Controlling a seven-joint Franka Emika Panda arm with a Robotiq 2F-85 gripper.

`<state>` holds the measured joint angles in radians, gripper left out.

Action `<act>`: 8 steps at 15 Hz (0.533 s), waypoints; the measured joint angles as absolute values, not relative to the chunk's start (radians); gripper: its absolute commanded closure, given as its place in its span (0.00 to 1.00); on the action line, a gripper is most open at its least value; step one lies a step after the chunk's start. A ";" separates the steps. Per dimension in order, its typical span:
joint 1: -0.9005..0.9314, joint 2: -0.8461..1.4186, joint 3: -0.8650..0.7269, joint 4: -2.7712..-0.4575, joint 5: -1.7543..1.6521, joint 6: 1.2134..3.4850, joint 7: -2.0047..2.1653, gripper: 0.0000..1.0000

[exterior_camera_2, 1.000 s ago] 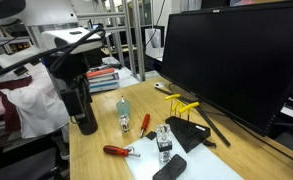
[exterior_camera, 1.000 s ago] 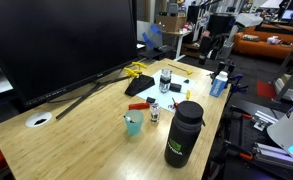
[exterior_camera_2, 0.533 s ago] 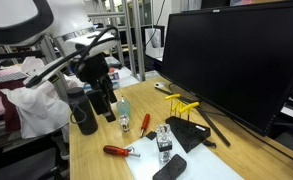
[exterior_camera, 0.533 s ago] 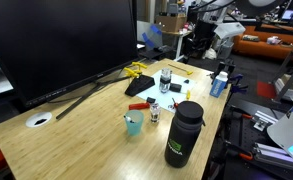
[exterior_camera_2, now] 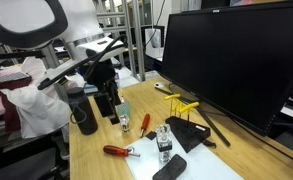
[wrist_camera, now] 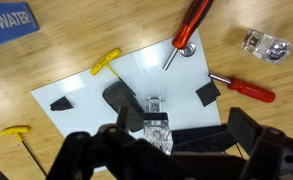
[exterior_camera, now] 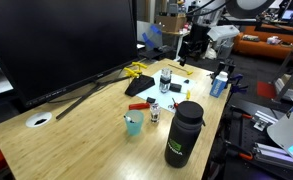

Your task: Take the glass bottle on the board and put it on the desk

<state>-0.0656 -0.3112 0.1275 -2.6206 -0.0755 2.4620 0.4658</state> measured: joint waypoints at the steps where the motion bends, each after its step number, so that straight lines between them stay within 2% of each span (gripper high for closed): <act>1: -0.066 -0.311 0.127 -2.621 -0.076 2.462 0.466 0.00; 8: -0.063 -0.309 0.127 -2.615 -0.075 2.463 0.471 0.00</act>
